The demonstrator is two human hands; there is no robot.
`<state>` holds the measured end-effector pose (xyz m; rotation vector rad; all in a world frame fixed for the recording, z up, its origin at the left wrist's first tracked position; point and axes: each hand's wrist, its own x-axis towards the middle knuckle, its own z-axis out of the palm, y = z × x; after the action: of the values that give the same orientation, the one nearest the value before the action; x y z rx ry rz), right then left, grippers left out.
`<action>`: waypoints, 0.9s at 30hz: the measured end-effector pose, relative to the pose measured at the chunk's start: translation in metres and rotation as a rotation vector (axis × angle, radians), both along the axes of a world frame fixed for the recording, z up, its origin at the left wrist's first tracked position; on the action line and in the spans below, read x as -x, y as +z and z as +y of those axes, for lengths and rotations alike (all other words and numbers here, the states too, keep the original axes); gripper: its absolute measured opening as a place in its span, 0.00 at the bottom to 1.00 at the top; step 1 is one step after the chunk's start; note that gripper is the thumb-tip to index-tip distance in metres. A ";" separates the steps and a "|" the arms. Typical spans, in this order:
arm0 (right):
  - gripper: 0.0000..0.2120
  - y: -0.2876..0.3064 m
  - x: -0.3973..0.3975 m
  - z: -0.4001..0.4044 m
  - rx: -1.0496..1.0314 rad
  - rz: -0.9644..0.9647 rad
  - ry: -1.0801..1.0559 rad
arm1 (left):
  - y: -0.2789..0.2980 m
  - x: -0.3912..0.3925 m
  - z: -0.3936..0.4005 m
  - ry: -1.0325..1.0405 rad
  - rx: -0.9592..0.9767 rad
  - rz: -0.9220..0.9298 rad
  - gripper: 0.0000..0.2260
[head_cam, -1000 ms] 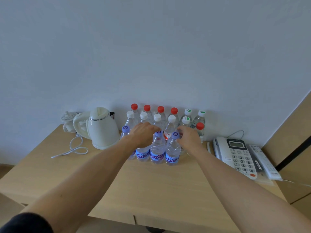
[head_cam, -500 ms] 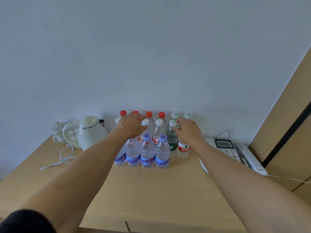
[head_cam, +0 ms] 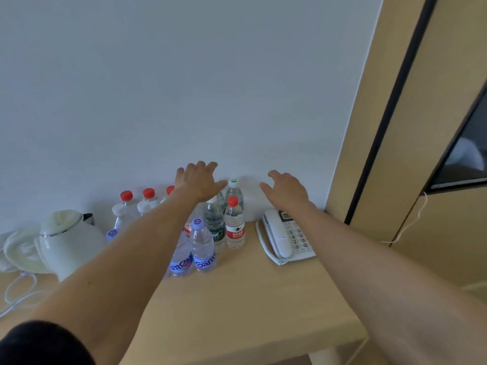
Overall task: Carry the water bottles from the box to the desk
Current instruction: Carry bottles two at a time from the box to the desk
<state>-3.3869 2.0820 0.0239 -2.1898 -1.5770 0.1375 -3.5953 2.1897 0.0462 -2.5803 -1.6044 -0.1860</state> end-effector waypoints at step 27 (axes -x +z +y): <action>0.28 -0.009 -0.048 -0.379 0.113 0.032 -1.028 | -0.025 -0.243 -0.260 -0.946 0.130 0.011 0.30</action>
<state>-3.3388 1.7027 0.0148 -2.7650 -0.2839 -0.0592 -3.3520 1.9301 0.0215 -3.1970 -0.2752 -0.1259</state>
